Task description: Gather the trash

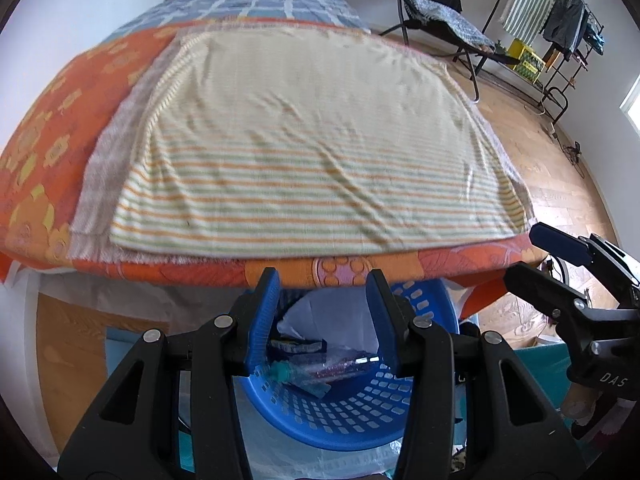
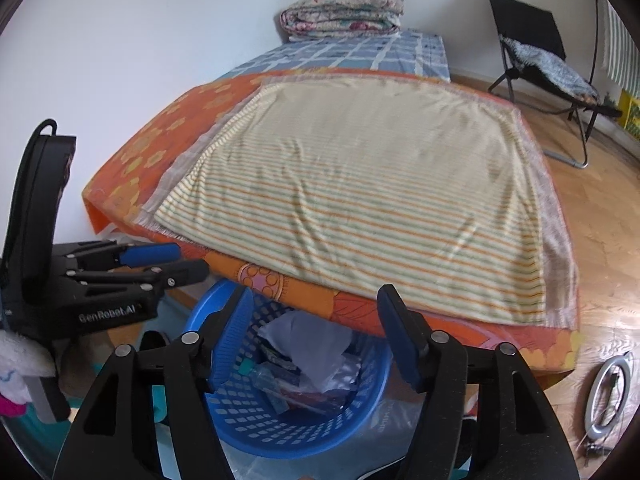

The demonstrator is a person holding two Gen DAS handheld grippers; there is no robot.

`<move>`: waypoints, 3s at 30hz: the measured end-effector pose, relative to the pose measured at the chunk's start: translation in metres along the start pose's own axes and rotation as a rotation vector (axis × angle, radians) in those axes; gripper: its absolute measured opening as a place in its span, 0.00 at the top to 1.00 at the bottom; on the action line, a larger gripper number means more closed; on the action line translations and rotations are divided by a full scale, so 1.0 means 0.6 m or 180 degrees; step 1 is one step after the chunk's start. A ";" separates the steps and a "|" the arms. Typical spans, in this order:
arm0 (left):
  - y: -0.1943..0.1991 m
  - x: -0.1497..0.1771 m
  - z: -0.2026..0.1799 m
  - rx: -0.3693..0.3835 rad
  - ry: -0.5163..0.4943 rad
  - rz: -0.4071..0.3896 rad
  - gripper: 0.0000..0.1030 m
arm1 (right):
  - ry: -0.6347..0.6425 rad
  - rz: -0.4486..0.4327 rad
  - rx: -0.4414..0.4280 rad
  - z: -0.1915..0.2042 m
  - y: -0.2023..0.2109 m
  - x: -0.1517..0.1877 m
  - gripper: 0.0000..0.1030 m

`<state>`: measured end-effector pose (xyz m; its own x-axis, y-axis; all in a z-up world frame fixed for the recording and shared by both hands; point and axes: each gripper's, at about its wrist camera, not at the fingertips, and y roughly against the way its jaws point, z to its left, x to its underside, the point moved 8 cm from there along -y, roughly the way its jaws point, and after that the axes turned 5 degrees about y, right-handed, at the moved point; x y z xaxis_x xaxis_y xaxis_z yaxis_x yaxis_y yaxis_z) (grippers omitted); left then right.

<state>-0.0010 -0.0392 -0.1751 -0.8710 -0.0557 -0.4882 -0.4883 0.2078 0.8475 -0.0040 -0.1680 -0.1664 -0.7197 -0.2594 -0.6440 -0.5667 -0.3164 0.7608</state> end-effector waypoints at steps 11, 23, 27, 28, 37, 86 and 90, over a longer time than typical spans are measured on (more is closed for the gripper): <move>0.072 -0.067 -0.016 -0.0007 -0.0101 -0.0441 0.41 | 0.0054 -0.0300 0.0219 -0.017 0.061 -0.062 0.37; 0.135 -0.146 -0.026 0.0000 -0.0160 -0.0902 0.29 | 0.0121 -0.0682 0.0311 -0.023 0.108 -0.134 0.35; 0.149 -0.159 -0.027 -0.0125 -0.0251 -0.1044 0.19 | 0.0108 -0.0731 0.0321 -0.028 0.109 -0.142 0.34; 0.151 -0.161 -0.029 -0.0124 -0.0268 -0.1065 0.15 | 0.0102 -0.0747 0.0315 -0.029 0.109 -0.145 0.34; 0.155 -0.159 -0.027 -0.0161 -0.0293 -0.1124 0.06 | 0.0042 -0.0766 0.0303 -0.044 0.098 -0.160 0.33; 0.108 -0.128 -0.003 -0.0131 -0.0067 -0.0837 0.06 | -0.0015 -0.0514 0.0343 -0.059 0.058 -0.128 0.32; 0.109 -0.129 -0.002 -0.0135 -0.0065 -0.0840 0.06 | -0.0014 -0.0509 0.0344 -0.059 0.057 -0.128 0.32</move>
<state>0.0347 -0.0227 -0.0817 -0.7121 -0.0827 -0.6972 -0.7007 0.1476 0.6980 0.0461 -0.1910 -0.0936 -0.6185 -0.2097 -0.7573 -0.7136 -0.2535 0.6531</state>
